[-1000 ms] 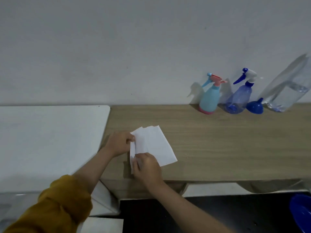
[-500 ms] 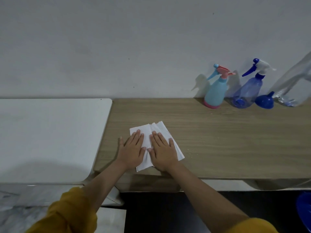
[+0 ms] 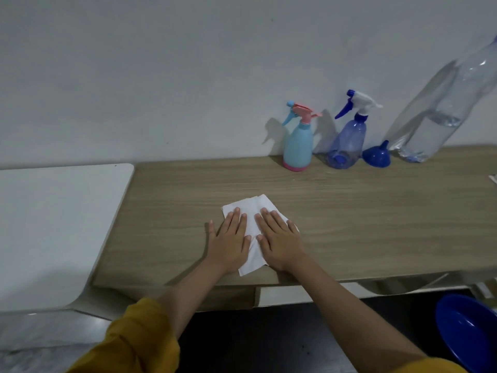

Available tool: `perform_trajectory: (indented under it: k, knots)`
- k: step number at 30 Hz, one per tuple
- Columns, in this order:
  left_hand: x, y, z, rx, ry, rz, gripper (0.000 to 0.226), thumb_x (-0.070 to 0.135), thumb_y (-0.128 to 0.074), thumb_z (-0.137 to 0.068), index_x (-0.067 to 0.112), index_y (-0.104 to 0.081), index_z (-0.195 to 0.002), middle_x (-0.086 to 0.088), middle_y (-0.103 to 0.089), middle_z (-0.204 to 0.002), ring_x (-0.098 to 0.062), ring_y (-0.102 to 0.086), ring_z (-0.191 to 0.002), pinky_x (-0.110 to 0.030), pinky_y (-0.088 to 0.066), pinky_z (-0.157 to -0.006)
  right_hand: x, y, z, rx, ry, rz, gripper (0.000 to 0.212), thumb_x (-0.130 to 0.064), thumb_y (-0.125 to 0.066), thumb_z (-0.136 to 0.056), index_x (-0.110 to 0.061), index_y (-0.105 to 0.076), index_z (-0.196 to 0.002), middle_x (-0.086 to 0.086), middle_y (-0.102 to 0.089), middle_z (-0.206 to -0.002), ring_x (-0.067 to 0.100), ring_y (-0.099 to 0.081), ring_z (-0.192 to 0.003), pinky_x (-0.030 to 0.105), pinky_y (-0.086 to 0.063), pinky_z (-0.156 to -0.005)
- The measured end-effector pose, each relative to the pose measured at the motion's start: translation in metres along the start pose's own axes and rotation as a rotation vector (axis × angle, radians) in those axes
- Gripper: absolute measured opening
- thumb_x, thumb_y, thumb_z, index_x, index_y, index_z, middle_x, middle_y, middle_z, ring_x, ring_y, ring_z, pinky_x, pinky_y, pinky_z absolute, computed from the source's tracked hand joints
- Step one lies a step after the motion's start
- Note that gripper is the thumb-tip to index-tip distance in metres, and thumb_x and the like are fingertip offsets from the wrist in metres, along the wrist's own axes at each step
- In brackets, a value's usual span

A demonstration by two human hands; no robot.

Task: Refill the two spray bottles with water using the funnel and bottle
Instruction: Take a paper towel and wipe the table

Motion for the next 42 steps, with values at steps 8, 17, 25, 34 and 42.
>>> perform_trajectory:
  k: [8,17,25,34,42]
  knots:
    - [0.087,-0.006,-0.049,0.03,0.029,-0.027,0.079,0.053,0.014,-0.077,0.022,0.005,-0.149,0.002,0.011,-0.158,-0.015,0.006,-0.146,-0.061,0.0,-0.111,0.096,0.033,0.006,0.011,0.014,0.0,0.08,-0.054,0.006,-0.08,-0.022,-0.003,-0.153,-0.007,0.002,-0.161,0.009,0.004,-0.148,0.04,-0.001,-0.119]
    - [0.17,-0.006,-0.118,0.044,0.027,-0.075,0.058,0.043,-0.013,-0.098,0.022,0.003,-0.15,0.003,0.01,-0.159,-0.013,0.005,-0.146,-0.062,-0.002,-0.11,0.187,0.064,-0.009,0.015,0.012,-0.008,0.066,-0.048,-0.006,-0.093,-0.02,-0.003,-0.153,-0.005,0.0,-0.162,0.012,0.002,-0.149,0.041,-0.002,-0.119]
    - [0.254,-0.016,-0.144,0.035,-0.019,-0.057,0.058,0.042,-0.017,-0.099,0.022,0.002,-0.15,0.003,0.011,-0.159,-0.014,0.006,-0.146,-0.062,0.001,-0.11,0.273,0.088,0.018,0.016,-0.053,-0.008,0.06,-0.042,-0.018,-0.099,-0.019,-0.003,-0.153,-0.004,0.0,-0.162,0.012,0.002,-0.149,0.042,-0.002,-0.119]
    - [0.358,-0.027,-0.148,-0.012,-0.139,-0.03,0.058,0.042,-0.015,-0.098,0.021,0.004,-0.149,0.002,0.013,-0.158,-0.014,0.008,-0.146,-0.061,0.004,-0.11,0.363,0.112,0.076,0.043,-0.156,0.017,0.061,-0.044,-0.013,-0.096,-0.023,-0.004,-0.153,-0.007,0.002,-0.162,0.011,0.002,-0.148,0.041,-0.004,-0.118]
    - [0.409,-0.037,-0.14,-0.037,-0.251,-0.025,0.058,0.042,-0.015,-0.098,0.021,0.001,-0.15,0.001,0.01,-0.159,-0.014,0.006,-0.146,-0.061,0.002,-0.11,0.39,0.119,0.12,0.056,-0.284,0.012,0.057,-0.039,-0.021,-0.101,-0.025,-0.004,-0.153,-0.008,0.004,-0.161,0.009,0.004,-0.148,0.04,-0.003,-0.119]
Point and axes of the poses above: each hand's wrist, its own z-axis away from the middle knuckle, its own y-axis out of the back of the hand, x = y × z, the point moved 6 cm from there along -z, towards the middle knuckle
